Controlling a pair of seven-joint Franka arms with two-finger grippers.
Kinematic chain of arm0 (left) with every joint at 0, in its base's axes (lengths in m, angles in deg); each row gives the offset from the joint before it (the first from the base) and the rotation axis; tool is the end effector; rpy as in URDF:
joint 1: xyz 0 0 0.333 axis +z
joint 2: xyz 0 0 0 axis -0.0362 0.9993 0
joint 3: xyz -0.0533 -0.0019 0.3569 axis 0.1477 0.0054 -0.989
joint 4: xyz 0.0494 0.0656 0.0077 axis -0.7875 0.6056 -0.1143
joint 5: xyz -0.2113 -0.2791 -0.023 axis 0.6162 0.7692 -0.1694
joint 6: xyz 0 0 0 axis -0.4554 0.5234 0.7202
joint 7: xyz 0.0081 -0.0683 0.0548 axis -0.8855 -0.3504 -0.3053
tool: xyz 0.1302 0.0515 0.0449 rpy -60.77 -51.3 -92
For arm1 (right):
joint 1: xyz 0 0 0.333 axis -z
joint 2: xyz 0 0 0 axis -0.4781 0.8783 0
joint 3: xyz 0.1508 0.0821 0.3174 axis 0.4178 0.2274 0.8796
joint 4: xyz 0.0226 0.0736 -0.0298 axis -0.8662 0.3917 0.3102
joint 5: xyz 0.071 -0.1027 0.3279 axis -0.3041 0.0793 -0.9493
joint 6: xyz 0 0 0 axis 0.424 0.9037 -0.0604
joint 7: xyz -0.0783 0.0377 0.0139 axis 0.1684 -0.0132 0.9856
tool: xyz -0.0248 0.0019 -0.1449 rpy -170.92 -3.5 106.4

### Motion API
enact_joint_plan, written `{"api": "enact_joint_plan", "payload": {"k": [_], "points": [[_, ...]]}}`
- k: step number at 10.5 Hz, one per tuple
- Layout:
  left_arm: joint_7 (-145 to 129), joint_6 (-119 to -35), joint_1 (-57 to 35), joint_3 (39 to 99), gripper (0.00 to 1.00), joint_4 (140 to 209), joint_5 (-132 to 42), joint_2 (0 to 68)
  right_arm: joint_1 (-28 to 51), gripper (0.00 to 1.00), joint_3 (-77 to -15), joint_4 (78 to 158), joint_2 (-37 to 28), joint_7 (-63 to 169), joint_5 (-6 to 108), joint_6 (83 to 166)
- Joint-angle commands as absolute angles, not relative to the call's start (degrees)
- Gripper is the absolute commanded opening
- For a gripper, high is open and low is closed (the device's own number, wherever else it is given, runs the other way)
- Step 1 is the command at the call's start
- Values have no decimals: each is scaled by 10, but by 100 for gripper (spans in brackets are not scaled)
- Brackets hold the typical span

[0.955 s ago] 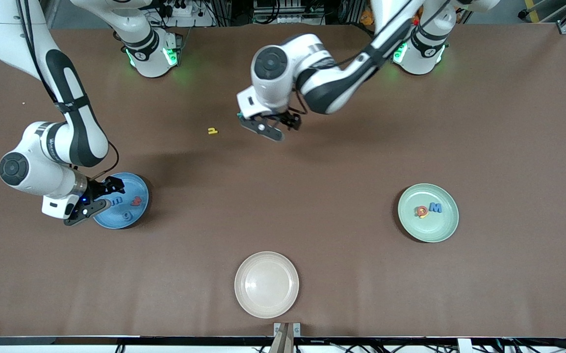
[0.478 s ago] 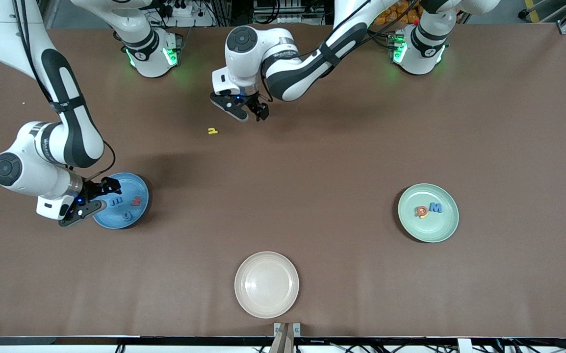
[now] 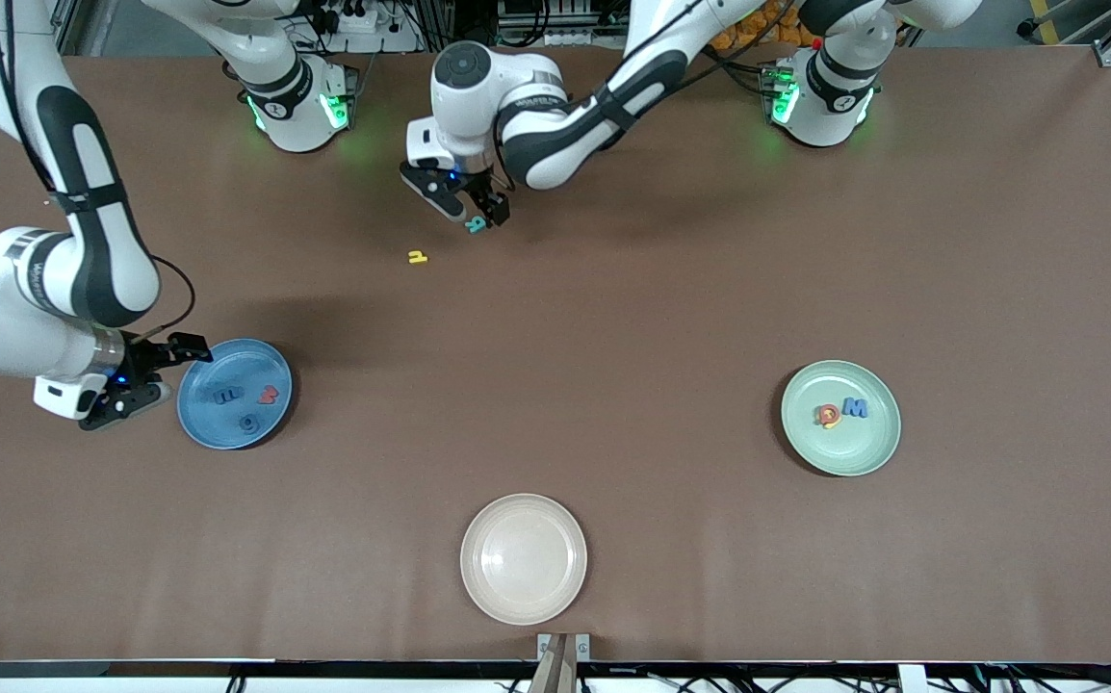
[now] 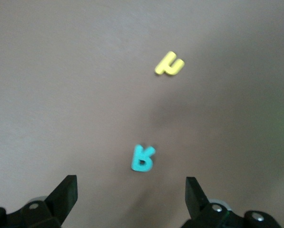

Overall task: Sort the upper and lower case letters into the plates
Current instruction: 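Drop the blue E on the blue plate while the left gripper reaches the letters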

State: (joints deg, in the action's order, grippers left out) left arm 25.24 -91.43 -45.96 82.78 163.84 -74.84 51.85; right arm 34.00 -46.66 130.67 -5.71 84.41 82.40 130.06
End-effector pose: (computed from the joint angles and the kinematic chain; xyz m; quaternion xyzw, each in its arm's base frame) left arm 0.2601 -0.6606 0.2788 0.9326 -0.3540 -0.0023 0.0698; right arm 0.5617 -0.1020 0.2940 -0.9758 -0.1875 0.0936 0.0629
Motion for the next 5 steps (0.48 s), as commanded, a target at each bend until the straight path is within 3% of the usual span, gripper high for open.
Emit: {"api": "enact_joint_plan", "payload": {"k": [1,3,5], "points": [[270,-919,-489,811,100,1634,-764,543,358,100,-459,1297,-69,844,816,1250],[270,-919,-500,799,100,1629,-762,554,353,100,-457,1293,-64,825,815,1251],[270,-923,-543,742,100,1624,-758,560,352,100,-457,1293,-62,822,816,1255]]}}
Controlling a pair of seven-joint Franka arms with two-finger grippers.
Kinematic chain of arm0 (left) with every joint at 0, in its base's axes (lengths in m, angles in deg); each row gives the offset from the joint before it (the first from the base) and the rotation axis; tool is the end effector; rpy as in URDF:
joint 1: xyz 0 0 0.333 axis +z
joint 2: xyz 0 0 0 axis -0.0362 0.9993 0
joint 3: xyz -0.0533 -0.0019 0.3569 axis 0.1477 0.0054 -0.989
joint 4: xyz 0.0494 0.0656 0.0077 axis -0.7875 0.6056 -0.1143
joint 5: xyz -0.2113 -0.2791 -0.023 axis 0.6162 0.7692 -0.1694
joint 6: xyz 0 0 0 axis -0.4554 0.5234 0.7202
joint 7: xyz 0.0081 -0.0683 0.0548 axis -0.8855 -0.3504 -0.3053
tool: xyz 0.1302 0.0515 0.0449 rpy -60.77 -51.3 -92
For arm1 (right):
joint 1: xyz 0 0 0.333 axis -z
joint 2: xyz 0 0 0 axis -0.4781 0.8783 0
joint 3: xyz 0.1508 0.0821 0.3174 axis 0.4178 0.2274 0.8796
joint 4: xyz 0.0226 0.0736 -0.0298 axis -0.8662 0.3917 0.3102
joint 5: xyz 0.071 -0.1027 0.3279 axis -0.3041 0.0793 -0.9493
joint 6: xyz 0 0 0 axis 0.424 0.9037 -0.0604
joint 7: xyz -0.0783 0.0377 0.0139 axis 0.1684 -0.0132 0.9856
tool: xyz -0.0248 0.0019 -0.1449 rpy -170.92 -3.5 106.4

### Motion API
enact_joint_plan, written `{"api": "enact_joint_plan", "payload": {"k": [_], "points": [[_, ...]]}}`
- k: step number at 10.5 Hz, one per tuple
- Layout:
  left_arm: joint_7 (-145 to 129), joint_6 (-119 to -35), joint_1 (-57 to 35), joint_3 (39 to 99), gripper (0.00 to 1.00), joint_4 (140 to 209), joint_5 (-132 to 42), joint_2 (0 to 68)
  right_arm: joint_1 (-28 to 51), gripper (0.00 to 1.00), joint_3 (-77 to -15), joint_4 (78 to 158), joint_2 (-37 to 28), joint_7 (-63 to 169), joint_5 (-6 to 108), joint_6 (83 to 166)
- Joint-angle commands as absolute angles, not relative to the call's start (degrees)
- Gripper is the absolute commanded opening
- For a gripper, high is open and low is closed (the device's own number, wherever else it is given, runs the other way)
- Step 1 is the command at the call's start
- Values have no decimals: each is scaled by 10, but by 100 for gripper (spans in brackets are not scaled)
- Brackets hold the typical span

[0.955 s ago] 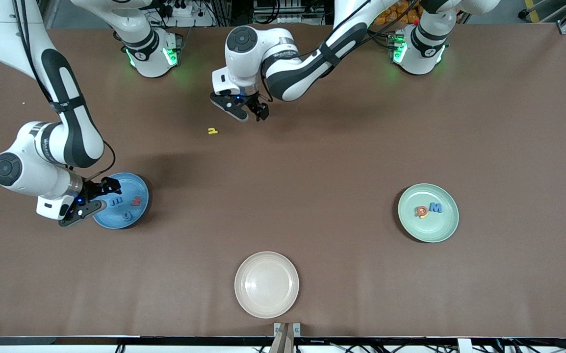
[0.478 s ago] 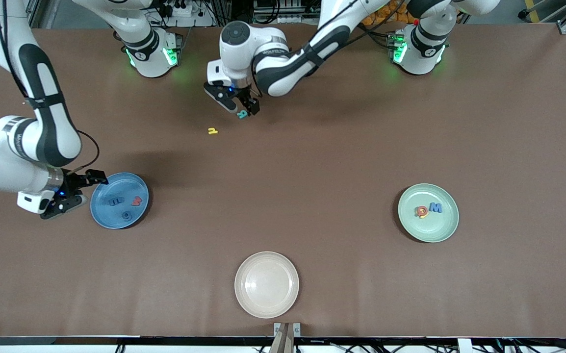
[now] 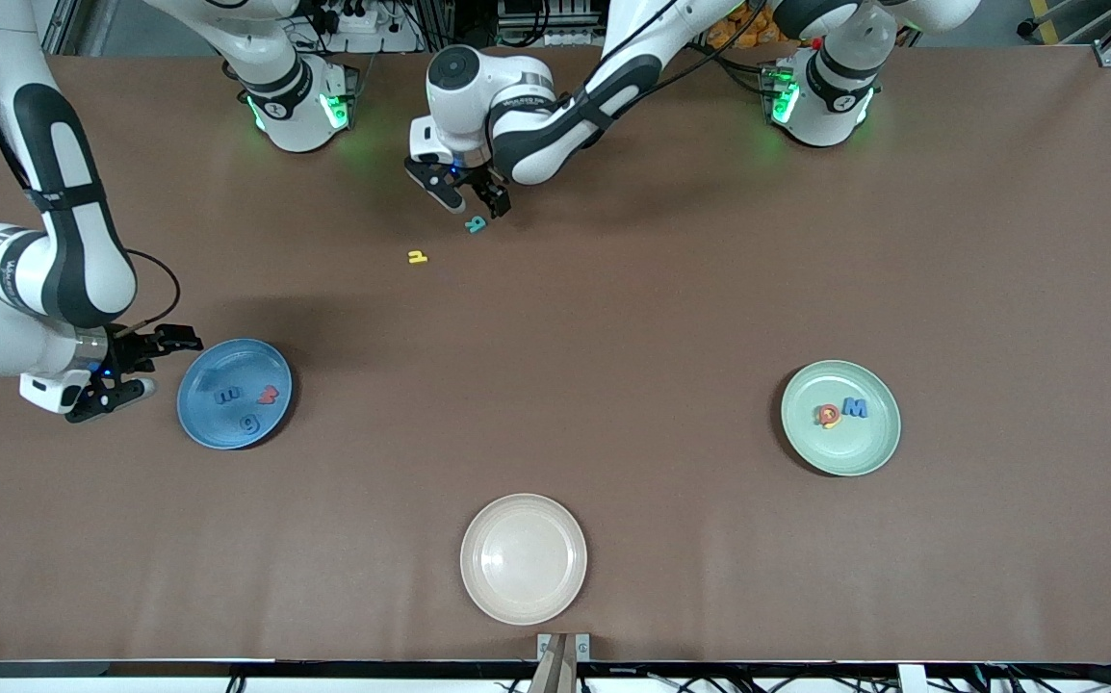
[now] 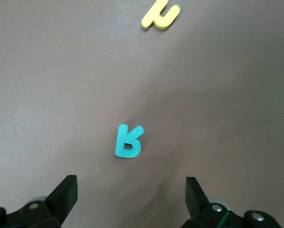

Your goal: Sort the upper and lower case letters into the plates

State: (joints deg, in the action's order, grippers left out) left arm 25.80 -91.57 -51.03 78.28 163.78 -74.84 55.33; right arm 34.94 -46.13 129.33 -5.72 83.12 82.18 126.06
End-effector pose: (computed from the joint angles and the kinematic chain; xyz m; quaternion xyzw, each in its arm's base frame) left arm 0.2384 -0.6627 0.2246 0.9306 -0.3642 -0.0180 0.0330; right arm 0.5578 -0.1040 0.2988 -0.9755 -0.1726 0.1135 0.0758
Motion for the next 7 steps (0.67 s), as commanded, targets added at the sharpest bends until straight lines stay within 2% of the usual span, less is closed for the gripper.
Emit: {"api": "enact_joint_plan", "payload": {"k": [1,3,7], "points": [[270,-930,-551,731,100,1619,-758,564,352,100,-457,1294,-62,822,816,1256],[270,-934,-582,696,100,1592,-756,576,352,100,-457,1295,-56,822,816,1259],[316,-934,-597,689,100,1586,-746,585,357,100,-457,1295,-54,822,815,1266]]}}
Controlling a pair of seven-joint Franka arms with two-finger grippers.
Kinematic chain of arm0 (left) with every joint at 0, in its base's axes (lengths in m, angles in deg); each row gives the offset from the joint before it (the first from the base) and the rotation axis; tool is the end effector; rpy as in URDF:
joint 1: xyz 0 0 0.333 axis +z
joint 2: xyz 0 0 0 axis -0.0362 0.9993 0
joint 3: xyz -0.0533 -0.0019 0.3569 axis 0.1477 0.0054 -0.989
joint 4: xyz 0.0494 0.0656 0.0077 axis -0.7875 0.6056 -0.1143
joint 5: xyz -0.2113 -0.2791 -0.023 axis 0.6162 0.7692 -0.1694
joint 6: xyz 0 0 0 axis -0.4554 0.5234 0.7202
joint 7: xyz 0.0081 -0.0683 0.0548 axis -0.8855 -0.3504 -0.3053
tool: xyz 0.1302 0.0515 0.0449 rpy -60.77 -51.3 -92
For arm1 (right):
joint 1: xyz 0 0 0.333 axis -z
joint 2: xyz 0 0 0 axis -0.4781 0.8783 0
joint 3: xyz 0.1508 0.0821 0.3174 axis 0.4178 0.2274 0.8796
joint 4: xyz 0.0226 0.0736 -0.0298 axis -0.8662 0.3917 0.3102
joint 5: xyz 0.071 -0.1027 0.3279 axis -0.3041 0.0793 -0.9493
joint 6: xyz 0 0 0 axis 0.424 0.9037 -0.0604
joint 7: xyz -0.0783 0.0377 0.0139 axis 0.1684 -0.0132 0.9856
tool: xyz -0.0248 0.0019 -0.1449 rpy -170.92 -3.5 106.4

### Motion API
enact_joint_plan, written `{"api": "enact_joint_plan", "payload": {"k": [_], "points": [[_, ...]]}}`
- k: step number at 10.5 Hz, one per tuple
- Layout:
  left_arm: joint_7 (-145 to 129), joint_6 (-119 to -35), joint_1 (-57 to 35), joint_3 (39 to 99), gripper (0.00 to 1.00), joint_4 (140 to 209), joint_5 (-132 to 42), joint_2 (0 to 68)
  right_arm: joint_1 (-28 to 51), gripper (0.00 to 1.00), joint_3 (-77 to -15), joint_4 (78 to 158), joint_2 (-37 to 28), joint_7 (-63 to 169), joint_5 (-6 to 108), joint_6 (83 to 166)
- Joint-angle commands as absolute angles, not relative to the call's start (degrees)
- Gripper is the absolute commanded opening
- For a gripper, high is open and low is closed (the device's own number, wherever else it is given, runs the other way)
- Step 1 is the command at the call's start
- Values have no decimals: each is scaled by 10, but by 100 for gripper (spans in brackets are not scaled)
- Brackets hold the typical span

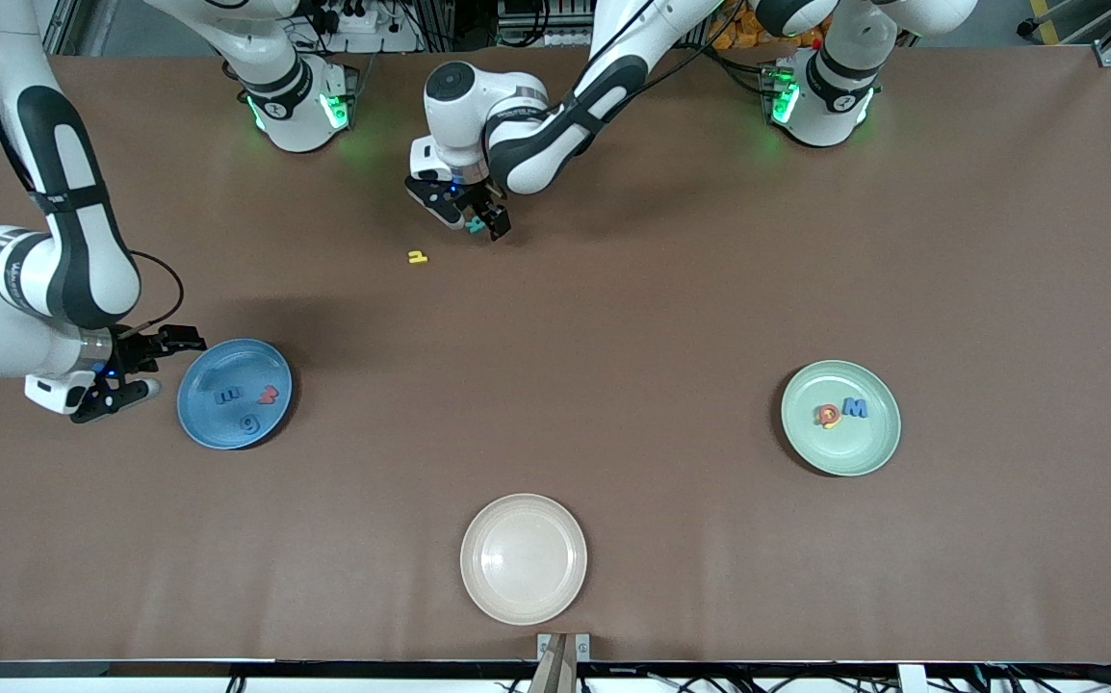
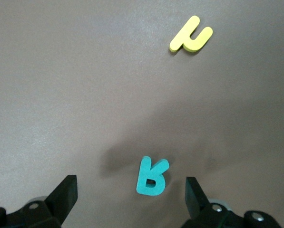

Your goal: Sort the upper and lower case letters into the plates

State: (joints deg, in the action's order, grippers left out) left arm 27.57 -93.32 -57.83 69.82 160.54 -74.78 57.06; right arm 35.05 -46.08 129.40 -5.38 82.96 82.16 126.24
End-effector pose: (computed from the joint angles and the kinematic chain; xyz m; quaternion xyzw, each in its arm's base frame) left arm 0.2468 -0.6752 0.2049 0.9359 -0.3514 0.0223 0.0122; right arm 0.5575 -0.1047 0.2952 -0.9756 -0.1704 0.1154 0.0764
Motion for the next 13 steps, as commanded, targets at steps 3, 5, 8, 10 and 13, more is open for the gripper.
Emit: {"api": "enact_joint_plan", "payload": {"k": [3,5,8,10,13], "points": [[318,-935,-603,688,100,1585,-748,595,359,100,-457,1294,-50,822,816,1269],[314,-935,-609,680,100,1585,-748,598,359,100,-457,1294,-50,822,815,1269],[310,-941,-611,679,100,1584,-748,603,359,100,-457,1294,-50,822,816,1269],[307,-942,-612,673,100,1572,-747,611,359,100,-457,1294,-50,822,816,1269],[291,-942,-612,668,84,1565,-746,617,359,100,-457,1294,-50,822,816,1269]]}}
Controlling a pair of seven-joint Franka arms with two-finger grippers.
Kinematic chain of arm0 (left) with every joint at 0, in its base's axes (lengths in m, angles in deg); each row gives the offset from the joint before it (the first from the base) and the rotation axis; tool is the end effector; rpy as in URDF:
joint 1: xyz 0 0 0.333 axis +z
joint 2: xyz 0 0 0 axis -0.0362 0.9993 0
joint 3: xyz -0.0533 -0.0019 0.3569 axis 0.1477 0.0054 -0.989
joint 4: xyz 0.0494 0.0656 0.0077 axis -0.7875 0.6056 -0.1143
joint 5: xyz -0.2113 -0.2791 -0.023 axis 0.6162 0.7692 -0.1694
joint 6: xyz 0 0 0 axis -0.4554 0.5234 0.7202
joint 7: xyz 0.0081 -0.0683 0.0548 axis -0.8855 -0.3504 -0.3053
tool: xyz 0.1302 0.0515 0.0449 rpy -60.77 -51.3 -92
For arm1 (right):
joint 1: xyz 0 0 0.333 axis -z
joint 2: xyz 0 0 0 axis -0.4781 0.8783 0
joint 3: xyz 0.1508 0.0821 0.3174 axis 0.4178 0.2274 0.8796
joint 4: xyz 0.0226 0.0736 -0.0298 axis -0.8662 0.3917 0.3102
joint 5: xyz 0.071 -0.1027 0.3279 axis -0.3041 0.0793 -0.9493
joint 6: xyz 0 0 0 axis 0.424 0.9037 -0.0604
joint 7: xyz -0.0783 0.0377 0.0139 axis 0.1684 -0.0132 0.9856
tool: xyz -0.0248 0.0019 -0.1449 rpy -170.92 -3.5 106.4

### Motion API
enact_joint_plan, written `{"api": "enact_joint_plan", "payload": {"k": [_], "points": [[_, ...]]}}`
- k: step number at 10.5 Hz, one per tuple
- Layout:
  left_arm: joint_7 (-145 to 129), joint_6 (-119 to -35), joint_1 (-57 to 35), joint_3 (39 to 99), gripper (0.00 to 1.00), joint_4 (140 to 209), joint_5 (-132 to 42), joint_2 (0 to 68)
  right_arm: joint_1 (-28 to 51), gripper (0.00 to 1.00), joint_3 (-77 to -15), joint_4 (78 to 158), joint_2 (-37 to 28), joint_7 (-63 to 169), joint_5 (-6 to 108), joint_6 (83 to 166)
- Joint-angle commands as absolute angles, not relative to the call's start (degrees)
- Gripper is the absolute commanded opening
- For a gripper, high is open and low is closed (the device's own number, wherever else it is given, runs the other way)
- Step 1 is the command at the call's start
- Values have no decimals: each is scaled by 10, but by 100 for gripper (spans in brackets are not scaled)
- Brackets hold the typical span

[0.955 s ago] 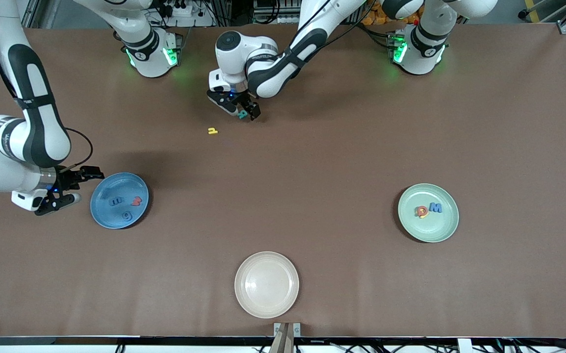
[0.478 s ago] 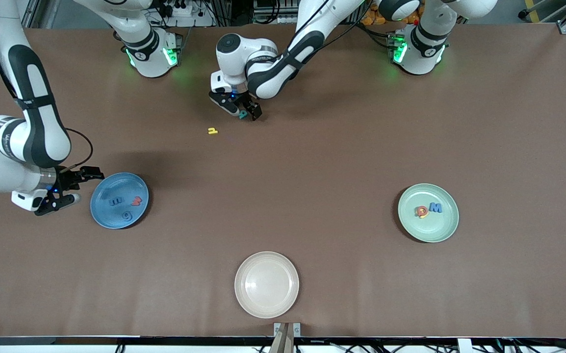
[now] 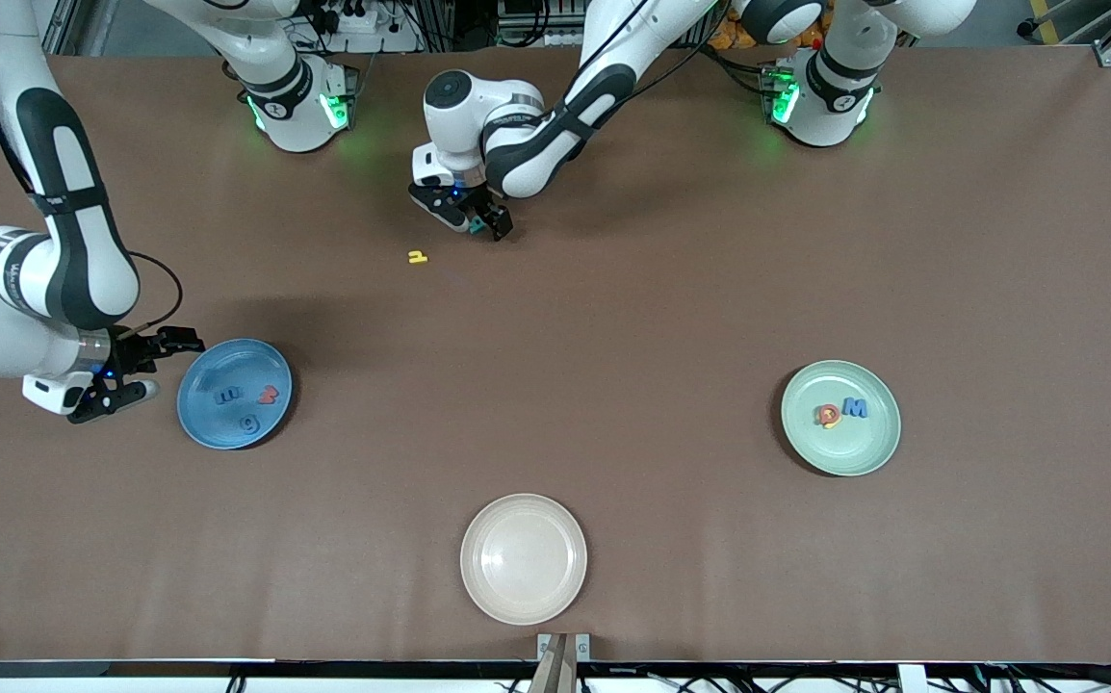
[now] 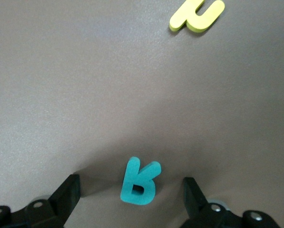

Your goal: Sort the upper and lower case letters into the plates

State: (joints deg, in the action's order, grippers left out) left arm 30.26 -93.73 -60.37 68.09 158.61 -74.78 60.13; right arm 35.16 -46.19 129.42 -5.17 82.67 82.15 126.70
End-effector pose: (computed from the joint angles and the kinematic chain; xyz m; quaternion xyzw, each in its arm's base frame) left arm 0.2354 -0.6829 0.1770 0.9411 -0.3376 0.0199 0.0031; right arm 0.5582 -0.1071 0.2934 -0.9767 -0.1659 0.1138 0.0749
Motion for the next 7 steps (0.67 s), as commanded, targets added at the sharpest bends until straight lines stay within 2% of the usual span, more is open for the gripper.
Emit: {"api": "enact_joint_plan", "payload": {"k": [1,2,3,7], "points": [[292,-942,-612,668,57,1565,-746,616,359,100,-457,1294,-50,822,815,1269],[292,-942,-611,668,19,1566,-747,615,359,100,-457,1293,-50,822,816,1269],[292,-942,-610,668,0,1567,-745,613,359,100,-457,1294,-50,822,816,1269],[294,-934,-584,650,0,1571,-711,577,357,100,-457,1293,-50,822,816,1269]]}}
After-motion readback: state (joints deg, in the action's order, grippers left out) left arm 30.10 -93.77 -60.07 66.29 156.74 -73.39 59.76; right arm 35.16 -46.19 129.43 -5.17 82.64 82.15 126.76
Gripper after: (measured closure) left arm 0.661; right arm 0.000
